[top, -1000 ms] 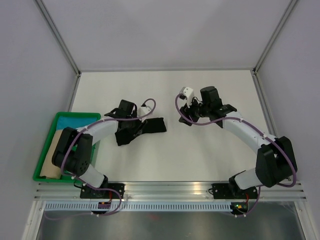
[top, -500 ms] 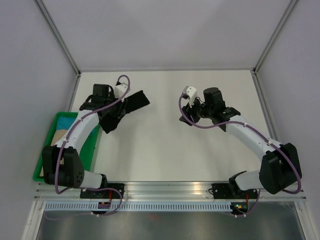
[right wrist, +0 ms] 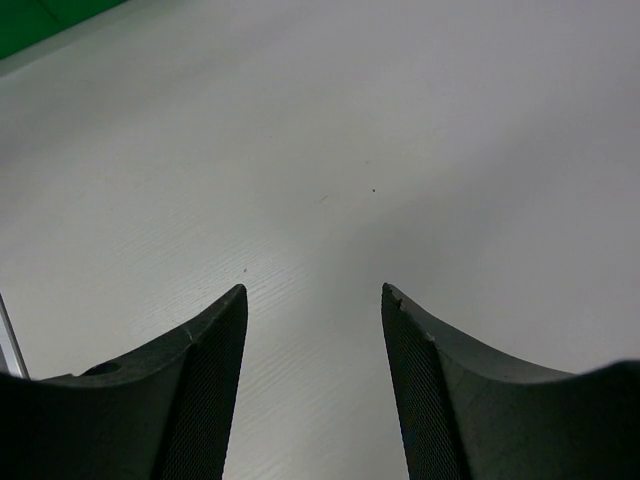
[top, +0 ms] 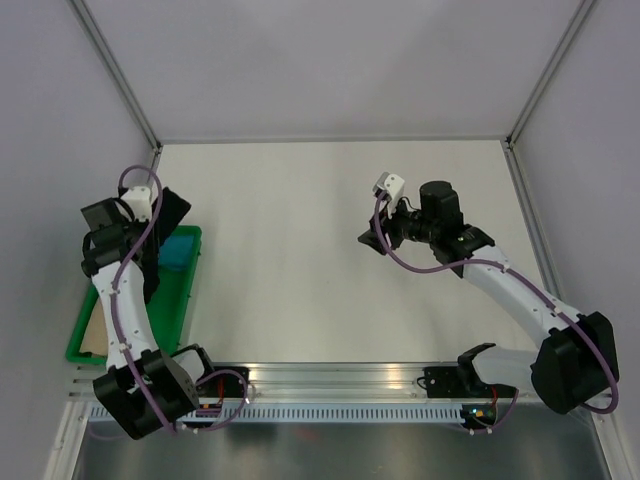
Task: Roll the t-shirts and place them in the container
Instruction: Place the rolled tshirt into the container
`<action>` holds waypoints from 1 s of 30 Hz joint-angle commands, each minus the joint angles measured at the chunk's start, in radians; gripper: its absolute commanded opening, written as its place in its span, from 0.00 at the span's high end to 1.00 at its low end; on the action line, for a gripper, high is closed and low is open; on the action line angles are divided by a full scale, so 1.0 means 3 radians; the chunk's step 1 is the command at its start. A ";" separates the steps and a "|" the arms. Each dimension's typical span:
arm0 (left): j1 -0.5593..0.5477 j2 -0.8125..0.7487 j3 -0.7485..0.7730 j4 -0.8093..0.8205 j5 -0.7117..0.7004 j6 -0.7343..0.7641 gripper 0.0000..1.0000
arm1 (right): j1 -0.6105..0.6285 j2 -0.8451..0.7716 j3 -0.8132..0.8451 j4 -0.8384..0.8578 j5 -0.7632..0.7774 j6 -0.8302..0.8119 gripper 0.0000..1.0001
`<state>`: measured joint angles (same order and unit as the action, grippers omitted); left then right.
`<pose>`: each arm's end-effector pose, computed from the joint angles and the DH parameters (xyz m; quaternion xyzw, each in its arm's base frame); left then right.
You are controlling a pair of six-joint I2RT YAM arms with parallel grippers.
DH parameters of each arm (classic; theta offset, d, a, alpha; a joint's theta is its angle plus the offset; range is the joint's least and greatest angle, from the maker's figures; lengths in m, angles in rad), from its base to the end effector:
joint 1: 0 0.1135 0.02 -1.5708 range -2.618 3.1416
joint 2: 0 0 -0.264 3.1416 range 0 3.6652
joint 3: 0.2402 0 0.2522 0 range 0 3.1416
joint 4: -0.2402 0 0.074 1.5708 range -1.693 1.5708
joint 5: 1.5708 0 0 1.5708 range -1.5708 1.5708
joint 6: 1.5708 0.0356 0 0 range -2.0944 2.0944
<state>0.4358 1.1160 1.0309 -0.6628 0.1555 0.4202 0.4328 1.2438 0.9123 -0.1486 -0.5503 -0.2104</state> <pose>0.2138 0.0935 0.3154 0.0239 0.9140 0.1007 0.3923 0.2454 0.1339 0.2923 -0.3938 0.7361 0.2862 0.4703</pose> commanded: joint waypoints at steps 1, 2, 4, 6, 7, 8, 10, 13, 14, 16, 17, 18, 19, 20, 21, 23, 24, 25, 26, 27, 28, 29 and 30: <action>0.0285 -0.0232 -0.0475 -0.0163 0.0024 0.0153 0.98 | 0.0010 -0.0157 -0.0055 0.0239 -0.0180 0.0144 0.38; 0.0357 -0.0294 -0.0567 -0.0153 0.0034 0.0174 0.98 | 0.0015 -0.0173 -0.0065 0.0275 -0.0226 0.0169 0.38; 0.0622 -0.0355 -0.0813 -0.0082 0.0090 0.0250 0.98 | 0.0010 -0.0198 -0.0055 0.0275 -0.0277 0.0185 0.37; 0.0934 -0.0422 -0.0991 0.0005 0.0212 0.0317 0.98 | 0.0015 -0.0234 -0.0055 0.0275 -0.0303 0.0175 0.37; 0.1036 -0.0452 -0.1053 0.0056 0.0269 0.0398 0.98 | 0.0015 -0.0244 -0.0055 0.0280 -0.0308 0.0164 0.37; 0.1204 -0.0478 -0.1125 0.0128 0.0325 0.0450 0.98 | 0.0025 -0.0260 -0.0065 0.0296 -0.0318 0.0159 0.37; 0.1303 -0.0575 -0.1319 0.0194 0.0631 0.0699 0.98 | 0.0025 -0.0280 -0.0101 0.0347 -0.0323 0.0159 0.36; 0.1313 -0.0652 -0.1554 0.0337 0.0760 0.0895 0.98 | 0.0025 -0.0265 -0.0111 0.0367 -0.0334 0.0175 0.36; 0.1313 -0.0632 -0.1570 0.0363 0.0694 0.0926 0.98 | 0.0025 -0.0265 -0.0111 0.0367 -0.0339 0.0180 0.36; 0.1319 -0.0504 -0.1601 0.0460 0.0551 0.0962 0.98 | 0.0025 -0.0250 -0.0111 0.0357 -0.0329 0.0185 0.36; 0.1349 -0.0458 -0.1626 0.0501 0.0449 0.0962 0.98 | 0.0025 -0.0255 -0.0116 0.0347 -0.0324 0.0180 0.36; 0.1380 -0.0412 -0.1631 0.0537 0.0438 0.0967 0.98 | 0.0025 -0.0265 -0.0121 0.0337 -0.0313 0.0165 0.36; 0.1410 -0.0356 -0.1637 0.0573 0.0423 0.0962 0.98 | 0.0030 -0.0270 -0.0126 0.0332 -0.0308 0.0144 0.36; 0.1451 -0.0325 -0.1642 0.0659 0.0387 0.0941 0.98 | 0.0025 -0.0275 -0.0142 0.0327 -0.0308 0.0139 0.36; 0.1462 -0.0300 -0.1632 0.0680 0.0372 0.0926 0.98 | 0.0030 -0.0280 -0.0142 0.0327 -0.0303 0.0129 0.36; 0.1457 -0.0289 -0.1606 0.0711 0.0377 0.0966 0.98 | 0.0025 -0.0275 -0.0132 0.0316 -0.0298 0.0113 0.36; 0.1462 -0.0294 -0.1596 0.0726 0.0397 0.0997 0.98 | 0.0030 -0.0265 -0.0121 0.0306 -0.0293 0.0108 0.36; 0.1462 -0.0299 -0.1586 0.0732 0.0402 0.1028 0.98 | 0.0030 -0.0260 -0.0116 0.0296 -0.0293 0.0098 0.36; 0.1462 -0.0309 -0.1575 0.0727 0.0422 0.1064 0.98 | 0.0025 -0.0250 -0.0106 0.0291 -0.0288 0.0098 0.36; 0.1467 -0.0325 -0.1580 0.0742 0.0418 0.1115 0.98 | 0.0030 -0.0240 -0.0106 0.0291 -0.0283 0.0098 0.36; 0.1462 -0.0325 -0.1590 0.0737 0.0423 0.1156 0.98 | 0.0025 -0.0239 -0.0111 0.0296 -0.0283 0.0098 0.36; 0.1462 -0.0325 -0.1621 0.0732 0.0468 0.1191 0.98 | 0.0030 -0.0234 -0.0116 0.0291 -0.0278 0.0088 0.36; 0.1462 -0.0325 -0.1647 0.0696 0.0514 0.1268 0.98 | 0.0025 -0.0234 -0.0121 0.0286 -0.0272 0.0083 0.36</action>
<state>0.8646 1.0279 0.5381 -0.5072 0.2794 0.7094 0.4366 1.1805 0.8719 -0.0826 -0.6205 -0.1726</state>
